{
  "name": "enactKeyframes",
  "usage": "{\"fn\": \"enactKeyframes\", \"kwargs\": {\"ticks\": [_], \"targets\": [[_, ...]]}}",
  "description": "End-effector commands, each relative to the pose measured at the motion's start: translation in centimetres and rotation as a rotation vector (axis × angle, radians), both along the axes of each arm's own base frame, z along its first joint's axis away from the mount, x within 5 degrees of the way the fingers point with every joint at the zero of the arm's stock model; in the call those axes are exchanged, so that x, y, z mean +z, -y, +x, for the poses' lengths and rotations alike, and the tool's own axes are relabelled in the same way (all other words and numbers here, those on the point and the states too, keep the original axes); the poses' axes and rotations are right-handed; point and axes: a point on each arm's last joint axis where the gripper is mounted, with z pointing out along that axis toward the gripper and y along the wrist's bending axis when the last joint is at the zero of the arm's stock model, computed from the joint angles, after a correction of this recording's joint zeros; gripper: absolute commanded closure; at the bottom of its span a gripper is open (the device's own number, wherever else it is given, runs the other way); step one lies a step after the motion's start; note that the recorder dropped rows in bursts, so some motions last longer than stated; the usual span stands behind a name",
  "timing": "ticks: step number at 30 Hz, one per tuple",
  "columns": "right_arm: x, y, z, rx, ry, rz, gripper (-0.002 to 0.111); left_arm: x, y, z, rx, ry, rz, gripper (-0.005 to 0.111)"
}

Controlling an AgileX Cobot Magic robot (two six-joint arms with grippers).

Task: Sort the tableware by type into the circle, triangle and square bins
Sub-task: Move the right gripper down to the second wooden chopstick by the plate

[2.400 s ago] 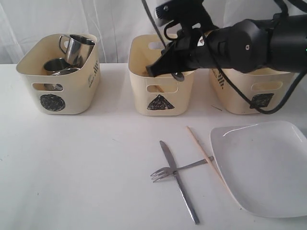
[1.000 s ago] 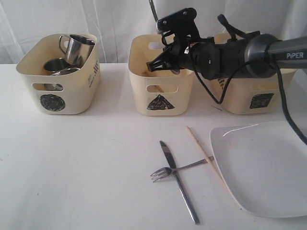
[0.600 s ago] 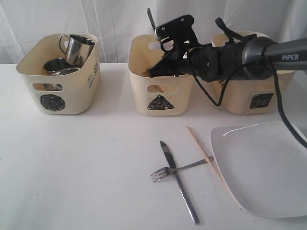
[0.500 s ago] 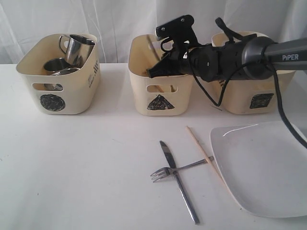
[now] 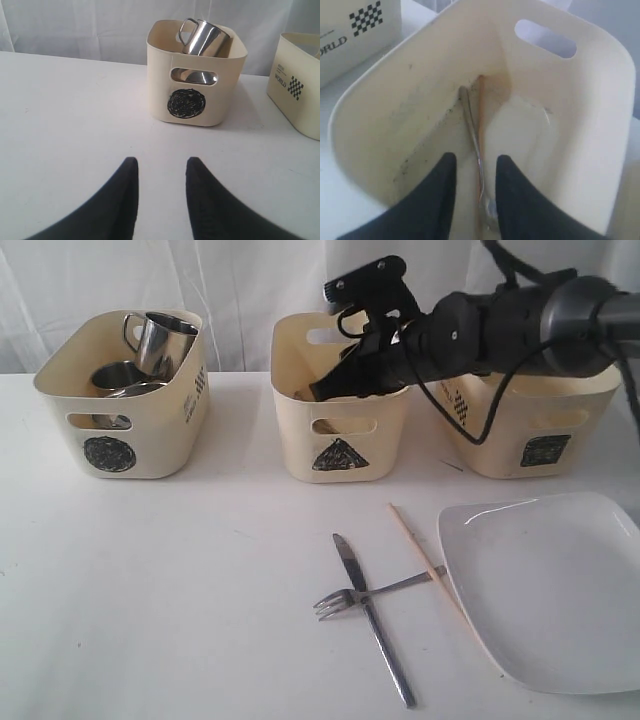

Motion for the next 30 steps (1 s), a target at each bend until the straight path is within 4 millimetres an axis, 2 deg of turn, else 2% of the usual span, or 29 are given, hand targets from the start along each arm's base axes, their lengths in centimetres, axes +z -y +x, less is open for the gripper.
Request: {"fn": "enactKeyframes", "kwargs": {"ticks": [1, 7, 18, 23, 30], "targets": [[1.4, -0.2, -2.4, 0.072, -0.153, -0.071, 0.081, -0.1, 0.0, 0.0, 0.003, 0.0, -0.013, 0.069], [1.3, -0.5, -5.4, 0.167, -0.334, -0.203, 0.081, -0.1, 0.0, 0.0, 0.003, 0.0, -0.013, 0.069], [-2.4, -1.0, -10.6, 0.281, -0.624, -0.336, 0.081, -0.1, 0.0, 0.0, 0.003, 0.0, -0.013, 0.069], [-3.6, -0.5, -11.3, 0.286, -0.647, -0.368, 0.081, -0.1, 0.0, 0.0, 0.003, 0.0, -0.013, 0.069], [-3.5, -0.3, -10.7, 0.275, -0.59, -0.398, 0.081, -0.1, 0.0, 0.0, 0.003, 0.0, -0.013, 0.069]]}}
